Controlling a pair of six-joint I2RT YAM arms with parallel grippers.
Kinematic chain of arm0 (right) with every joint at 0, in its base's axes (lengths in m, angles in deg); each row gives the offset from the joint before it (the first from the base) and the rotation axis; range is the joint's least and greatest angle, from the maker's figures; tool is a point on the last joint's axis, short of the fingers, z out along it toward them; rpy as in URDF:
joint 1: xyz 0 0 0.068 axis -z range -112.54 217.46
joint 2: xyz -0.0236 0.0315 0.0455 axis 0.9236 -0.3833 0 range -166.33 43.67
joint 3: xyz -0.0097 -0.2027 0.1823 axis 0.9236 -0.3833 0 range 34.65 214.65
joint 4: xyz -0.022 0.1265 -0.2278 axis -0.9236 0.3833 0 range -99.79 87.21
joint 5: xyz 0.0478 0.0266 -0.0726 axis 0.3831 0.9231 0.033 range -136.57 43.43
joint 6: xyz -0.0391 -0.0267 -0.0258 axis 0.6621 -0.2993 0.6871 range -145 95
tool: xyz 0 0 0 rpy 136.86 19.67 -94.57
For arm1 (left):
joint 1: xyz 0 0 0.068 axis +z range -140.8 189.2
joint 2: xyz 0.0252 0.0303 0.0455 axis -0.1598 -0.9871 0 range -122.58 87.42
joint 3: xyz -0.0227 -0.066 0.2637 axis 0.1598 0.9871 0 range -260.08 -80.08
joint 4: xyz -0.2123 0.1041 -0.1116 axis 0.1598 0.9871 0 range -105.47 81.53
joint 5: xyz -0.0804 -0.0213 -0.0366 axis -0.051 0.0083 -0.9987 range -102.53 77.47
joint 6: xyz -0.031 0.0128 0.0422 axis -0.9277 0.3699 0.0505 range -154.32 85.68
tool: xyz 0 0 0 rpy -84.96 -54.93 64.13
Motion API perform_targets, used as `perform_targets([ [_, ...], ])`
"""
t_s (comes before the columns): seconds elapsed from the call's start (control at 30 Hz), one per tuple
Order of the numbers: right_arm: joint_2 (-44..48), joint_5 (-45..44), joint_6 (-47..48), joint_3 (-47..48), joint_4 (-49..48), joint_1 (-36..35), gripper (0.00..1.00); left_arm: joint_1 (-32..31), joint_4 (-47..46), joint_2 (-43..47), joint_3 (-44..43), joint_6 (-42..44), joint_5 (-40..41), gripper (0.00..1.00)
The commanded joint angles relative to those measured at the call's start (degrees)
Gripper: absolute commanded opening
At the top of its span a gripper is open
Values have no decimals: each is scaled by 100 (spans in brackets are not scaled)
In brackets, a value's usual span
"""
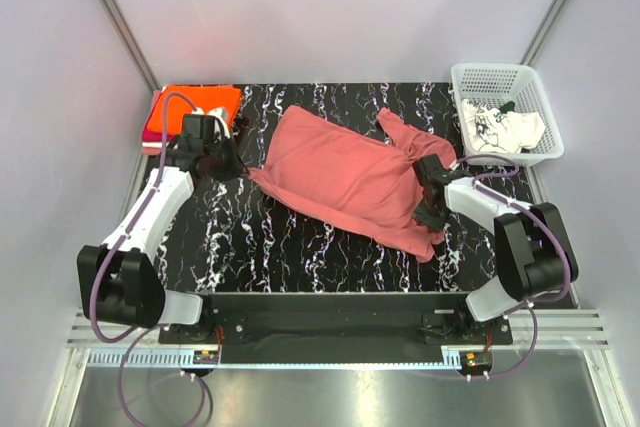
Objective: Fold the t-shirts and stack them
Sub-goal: Flatten the tshirt out
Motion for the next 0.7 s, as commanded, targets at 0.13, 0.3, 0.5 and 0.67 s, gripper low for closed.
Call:
perform_targets([
  [0.13,-691,-802,675,946,67,19,0,21,-280,-152,-651,-138,-262,0],
  [0.3,411,-1285,824,1219,691,10,0,-84,-122,479,-669,55,386,0],
  [0.5,1977,-1154,790,1325,1209,10,0,-339,-165,1226,-906,117,793,0],
  [0.67,3023,-1207,903,1272,1535,10,0,-392,-218,1772,-968,-6,520,0],
])
